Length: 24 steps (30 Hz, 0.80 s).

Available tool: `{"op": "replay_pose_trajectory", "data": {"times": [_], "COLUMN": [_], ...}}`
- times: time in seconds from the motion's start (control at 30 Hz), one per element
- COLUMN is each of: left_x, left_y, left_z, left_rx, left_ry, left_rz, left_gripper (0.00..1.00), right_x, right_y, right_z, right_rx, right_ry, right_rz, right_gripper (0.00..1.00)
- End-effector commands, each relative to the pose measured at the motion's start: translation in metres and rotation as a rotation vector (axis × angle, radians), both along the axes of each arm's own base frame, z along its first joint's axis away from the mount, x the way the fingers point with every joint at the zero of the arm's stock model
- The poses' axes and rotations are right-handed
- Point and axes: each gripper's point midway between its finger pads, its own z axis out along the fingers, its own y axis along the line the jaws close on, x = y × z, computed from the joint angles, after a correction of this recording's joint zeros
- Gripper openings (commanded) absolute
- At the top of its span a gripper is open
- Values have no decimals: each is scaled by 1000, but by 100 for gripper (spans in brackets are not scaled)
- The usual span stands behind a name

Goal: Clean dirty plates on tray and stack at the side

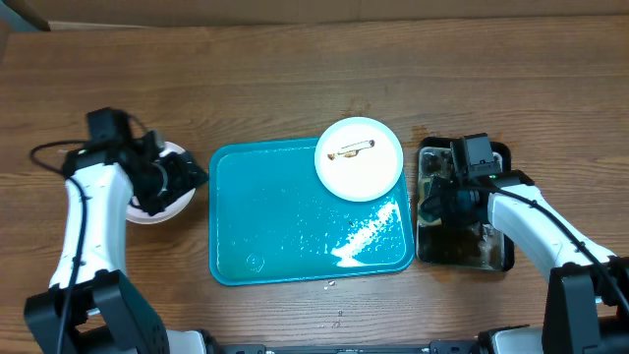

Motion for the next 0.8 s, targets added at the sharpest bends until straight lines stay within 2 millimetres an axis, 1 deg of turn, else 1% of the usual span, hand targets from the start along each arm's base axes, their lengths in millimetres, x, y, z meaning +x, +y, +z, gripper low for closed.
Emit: {"op": "replay_pose_trajectory", "data": {"times": [0.0, 0.03, 0.07, 0.1, 0.13, 0.17, 0.2, 0.23, 0.27, 0.33, 0.37, 0.43, 0.47, 0.5, 0.53, 0.57, 0.63, 0.7, 0.77], "left_x": [8, 8, 8, 8, 8, 7, 7, 7, 6, 5, 4, 3, 3, 3, 3, 2, 2, 2, 2], "left_y": [-23, -27, -31, -35, -37, -39, -41, -42, -43, -43, -43, -43, -43, -43, -44, -44, -44, -44, -46], "left_z": [15, 14, 14, 14, 14, 13, 13, 13, 13, 13, 13, 12, 12, 12, 12, 12, 12, 12, 12], "left_rx": [7, 12, 16, 18, 23, 29, 31, 31, 30, 29, 28, 28, 27, 26, 23, 23, 23, 23, 22], "left_ry": [-59, -57, -56, -55, -54, -52, -52, -51, -48, -41, -39, -35, -34, -33, -33, -32, -30, -31, -35], "left_rz": [-108, -122, -137, -149, -157, -166, -172, -175, -177, -177, -177, -178, -178, -178, -179, -179, -179, -181, -199], "left_gripper": [80, 80, 80, 80, 80, 79, 79, 79, 79, 79, 79, 79, 79, 79, 79, 79, 79, 79, 80], "right_x": [-25, -35, -42, -47, -49, -51, -52, -51, -49, -38, -32, -20, -18, -19, -21, -26, -36, -46, -54], "right_y": [29, 22, 9, -13, -31, -55, -70, -78, -79, -66, -55, -25, -9, 1, 8, 9, 0, -24, -52], "right_z": [5, 1, -3, -8, -10, -9, -8, -7, -7, -9, -9, -6, -4, -2, -1, -1, -5, -9, -9], "right_rx": [171, 127, 57, -64, -161, -282, -355, -385, -372, -275, -216, -64, 10, 55, 79, 74, -1, -142, -284], "right_ry": [96, 138, 166, 191, 201, 204, 202, 198, 192, 162, 146, 105, 91, 89, 96, 111, 147, 187, 216], "right_rz": [69, 57, 41, -6, -62, -136, -182, -216, -234, -240, -223, -121, -65, -29, -12, -2, -2, -47, -152], "right_gripper": [4, 4, 4, 4, 4, 4, 4, 4, 4, 4, 4, 4, 4, 4, 4, 4, 4, 4, 4]}}
